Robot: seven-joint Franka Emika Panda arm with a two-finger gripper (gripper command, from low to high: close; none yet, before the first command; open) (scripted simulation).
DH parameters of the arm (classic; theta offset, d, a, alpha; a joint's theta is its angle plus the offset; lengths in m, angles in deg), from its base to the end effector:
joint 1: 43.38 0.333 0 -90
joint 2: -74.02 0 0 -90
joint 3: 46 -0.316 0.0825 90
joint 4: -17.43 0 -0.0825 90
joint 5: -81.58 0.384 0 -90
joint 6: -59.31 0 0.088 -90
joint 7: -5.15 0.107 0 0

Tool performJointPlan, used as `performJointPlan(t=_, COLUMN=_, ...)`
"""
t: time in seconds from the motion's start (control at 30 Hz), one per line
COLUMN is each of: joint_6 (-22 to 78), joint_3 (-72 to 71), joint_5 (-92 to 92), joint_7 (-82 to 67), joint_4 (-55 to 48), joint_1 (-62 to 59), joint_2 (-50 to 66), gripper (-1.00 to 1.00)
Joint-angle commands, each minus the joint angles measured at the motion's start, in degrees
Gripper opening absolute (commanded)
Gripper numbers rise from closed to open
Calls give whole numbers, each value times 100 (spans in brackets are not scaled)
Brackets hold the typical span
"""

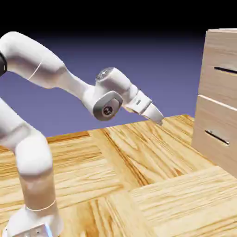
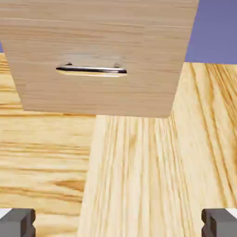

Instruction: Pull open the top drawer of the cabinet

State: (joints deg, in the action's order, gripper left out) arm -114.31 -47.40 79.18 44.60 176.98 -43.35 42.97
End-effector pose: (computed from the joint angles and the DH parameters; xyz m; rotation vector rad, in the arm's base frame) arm 0.3973 0.0133 0.4585 -2.5714 0.8267 -1.0677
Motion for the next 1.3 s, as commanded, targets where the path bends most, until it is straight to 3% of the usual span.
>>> performJointPlan(t=0.0, joint_6=32, joint_3=-116, joint_5=-199, joint_7=-250, joint_4=-121, joint_1=-55, joint_2=134, gripper=0)
performJointPlan(t=1.27, joint_6=1263, joint_3=-4532, joint_5=-7747, joint_7=-9718, joint_4=-4702, joint_1=-2145, joint_2=5208, gripper=0)
